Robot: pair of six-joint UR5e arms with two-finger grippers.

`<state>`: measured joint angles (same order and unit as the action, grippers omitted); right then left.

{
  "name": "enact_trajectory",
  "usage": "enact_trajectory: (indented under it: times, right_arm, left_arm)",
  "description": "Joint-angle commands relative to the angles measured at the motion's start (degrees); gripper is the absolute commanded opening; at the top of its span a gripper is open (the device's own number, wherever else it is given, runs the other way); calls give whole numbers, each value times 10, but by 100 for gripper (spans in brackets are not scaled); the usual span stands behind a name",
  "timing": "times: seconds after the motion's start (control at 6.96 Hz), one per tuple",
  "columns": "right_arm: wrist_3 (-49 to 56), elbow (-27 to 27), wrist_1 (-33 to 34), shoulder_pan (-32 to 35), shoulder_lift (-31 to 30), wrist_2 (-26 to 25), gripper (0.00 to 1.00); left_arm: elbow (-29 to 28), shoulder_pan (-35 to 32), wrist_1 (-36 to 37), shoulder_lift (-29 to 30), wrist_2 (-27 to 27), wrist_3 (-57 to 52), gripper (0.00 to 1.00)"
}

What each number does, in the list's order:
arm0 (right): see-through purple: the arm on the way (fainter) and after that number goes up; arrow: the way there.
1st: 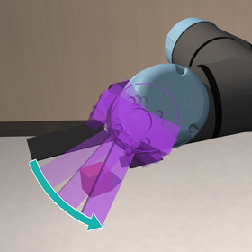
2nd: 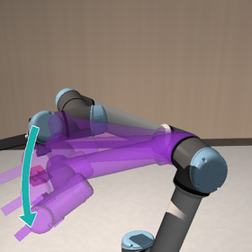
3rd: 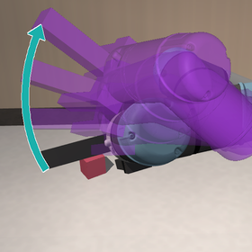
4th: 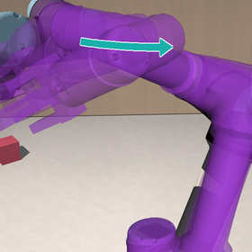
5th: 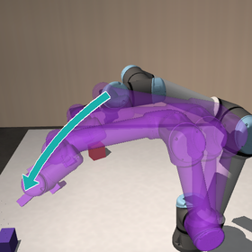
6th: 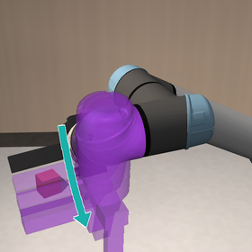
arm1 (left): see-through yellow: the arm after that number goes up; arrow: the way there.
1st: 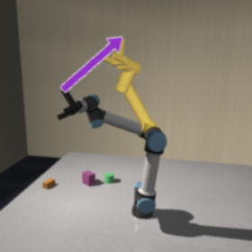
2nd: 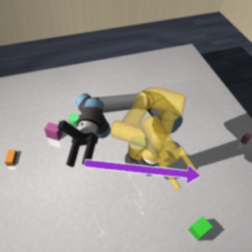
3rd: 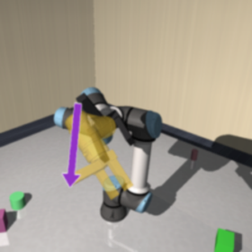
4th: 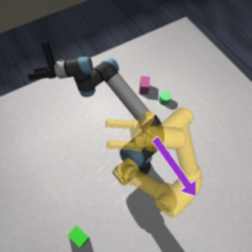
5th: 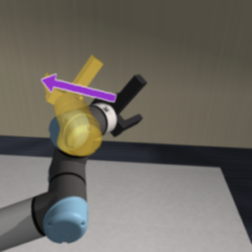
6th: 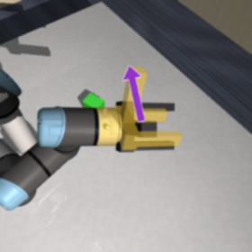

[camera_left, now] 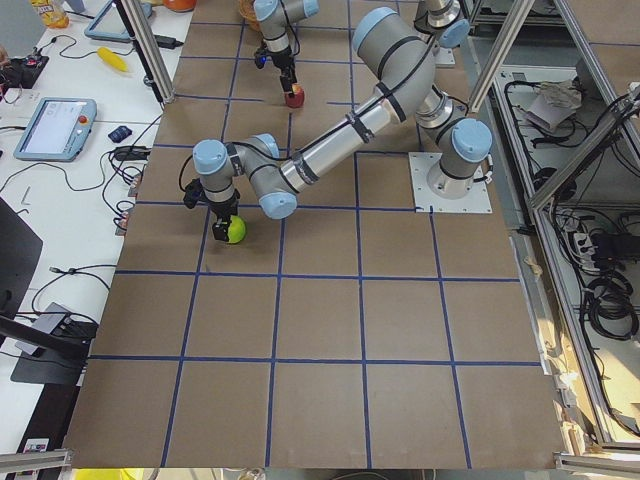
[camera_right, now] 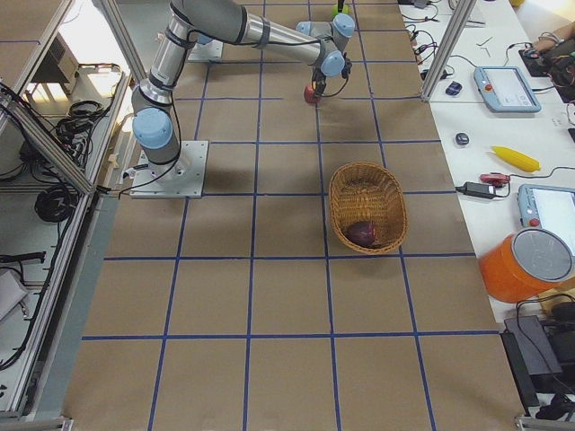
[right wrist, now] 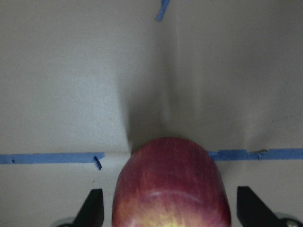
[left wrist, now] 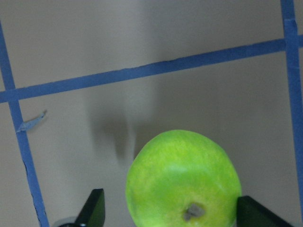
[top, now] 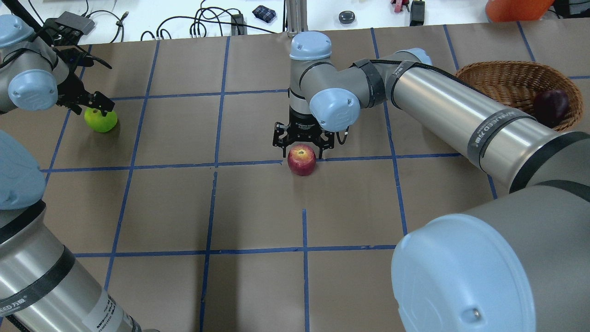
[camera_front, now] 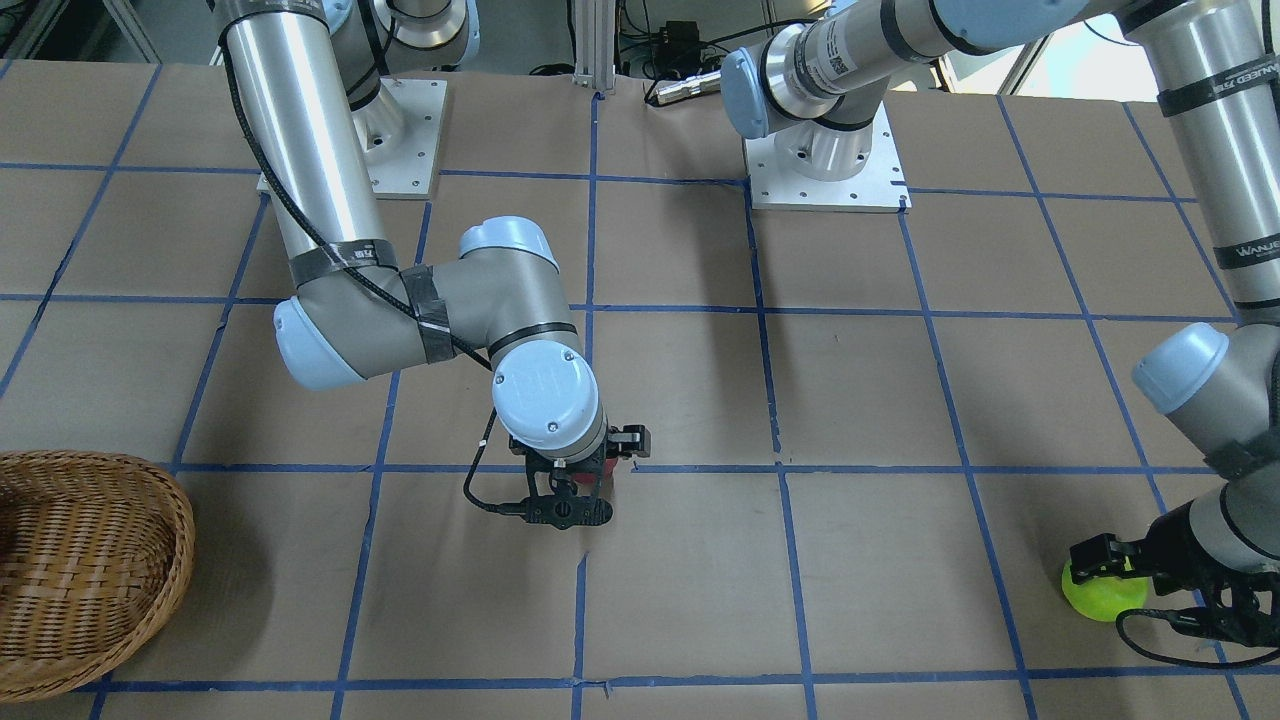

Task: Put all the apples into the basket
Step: 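Drop the red apple into the basket while the left carries the green apple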

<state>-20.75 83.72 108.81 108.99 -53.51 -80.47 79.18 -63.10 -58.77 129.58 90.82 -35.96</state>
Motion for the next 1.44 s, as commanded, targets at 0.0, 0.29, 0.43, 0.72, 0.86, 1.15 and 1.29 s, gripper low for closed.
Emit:
enact_trajectory:
  times: [0.0,0.29,0.43,0.72,0.86,1.15,1.29]
  right_arm:
    - [-3,11,28,9,11,0,82]
    - [-1,3,48,3,6,-12,0]
    - [4,-15,39,-5,-14,-33,0]
    - [18,-86,-72,-104,-45,-84,0]
    - [69,-133,-101,-167,-50,-109,0]
    - [232,-165,-102,-275,-43,-113,0]
    - [302,-165,-96,-328,-31,-113,0]
  left_arm:
    - [2,1,-4,1,-10,7,100]
    - [9,2,0,3,-10,5,90]
    - [5,1,1,6,-4,5,71]
    - [3,-9,-9,-12,-2,18,31]
    - [8,-18,-58,-32,-5,46,31]
    - [55,-63,-90,-75,-7,135,30]
    - [97,-84,-90,-105,-11,202,30]
